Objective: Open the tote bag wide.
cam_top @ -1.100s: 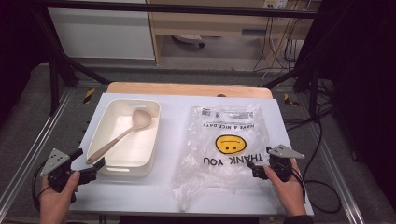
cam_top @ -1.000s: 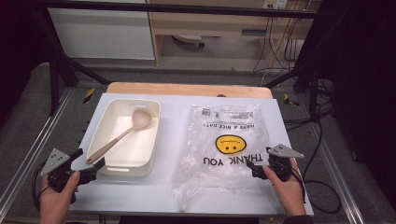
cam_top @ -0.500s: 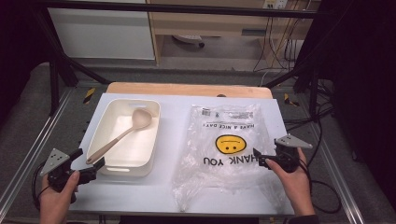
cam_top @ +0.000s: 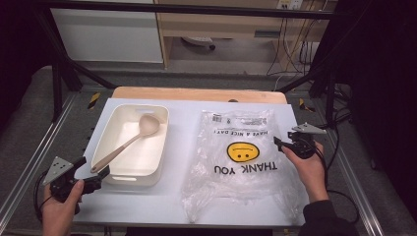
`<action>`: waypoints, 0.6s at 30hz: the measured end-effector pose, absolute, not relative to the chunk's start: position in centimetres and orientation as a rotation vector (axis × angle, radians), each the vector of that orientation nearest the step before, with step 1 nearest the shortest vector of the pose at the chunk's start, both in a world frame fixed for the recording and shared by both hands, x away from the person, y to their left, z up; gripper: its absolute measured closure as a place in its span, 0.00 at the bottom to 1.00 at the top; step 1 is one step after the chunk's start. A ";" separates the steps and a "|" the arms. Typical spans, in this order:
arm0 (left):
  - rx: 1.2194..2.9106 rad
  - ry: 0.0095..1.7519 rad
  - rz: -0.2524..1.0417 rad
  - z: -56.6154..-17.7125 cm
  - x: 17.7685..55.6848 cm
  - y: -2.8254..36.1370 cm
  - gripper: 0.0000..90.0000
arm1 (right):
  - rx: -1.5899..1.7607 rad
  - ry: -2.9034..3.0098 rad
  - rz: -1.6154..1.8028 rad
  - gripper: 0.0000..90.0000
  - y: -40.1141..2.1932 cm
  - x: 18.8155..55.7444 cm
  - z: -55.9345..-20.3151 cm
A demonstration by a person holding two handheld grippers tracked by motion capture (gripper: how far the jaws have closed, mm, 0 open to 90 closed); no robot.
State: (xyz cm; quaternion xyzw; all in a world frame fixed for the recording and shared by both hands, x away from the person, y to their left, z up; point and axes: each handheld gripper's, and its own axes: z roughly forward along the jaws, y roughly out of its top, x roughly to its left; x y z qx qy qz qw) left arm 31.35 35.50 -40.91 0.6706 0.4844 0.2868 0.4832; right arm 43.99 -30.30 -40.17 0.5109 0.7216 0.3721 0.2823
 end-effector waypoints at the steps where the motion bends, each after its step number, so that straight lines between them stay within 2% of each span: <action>1: 1.634 1.183 0.698 -40.9 31.3 35.5 0.06 | 1.377 1.930 0.993 0.44 -30.4 44.5 -40.5; 6: 1.636 1.190 0.704 -40.9 31.4 35.6 0.06 | 1.413 1.960 0.963 0.49 -30.4 46.9 -42.3; 7: 1.636 1.190 0.704 -40.9 31.4 35.6 0.06 | 1.422 1.964 0.958 0.60 -30.5 47.2 -42.7; 9: 1.647 1.192 0.699 -41.0 31.4 35.5 0.06 | 1.436 1.999 0.947 0.68 -30.4 47.4 -43.4; 10: 1.643 1.192 0.696 -41.0 31.5 35.5 0.06 | 1.429 2.008 0.944 0.77 -30.2 47.3 -43.6; 13: 1.644 1.190 0.695 -41.0 31.5 35.4 0.06 | 1.407 2.021 0.952 0.92 -29.8 46.9 -43.7; 15: 1.645 1.189 0.695 -41.0 31.5 35.4 0.06 | 1.405 2.025 0.976 0.99 -29.5 46.6 -43.8; 18: 1.645 1.184 0.704 -40.9 31.3 35.4 0.06 | 1.399 2.044 0.985 1.00 -29.1 46.2 -43.7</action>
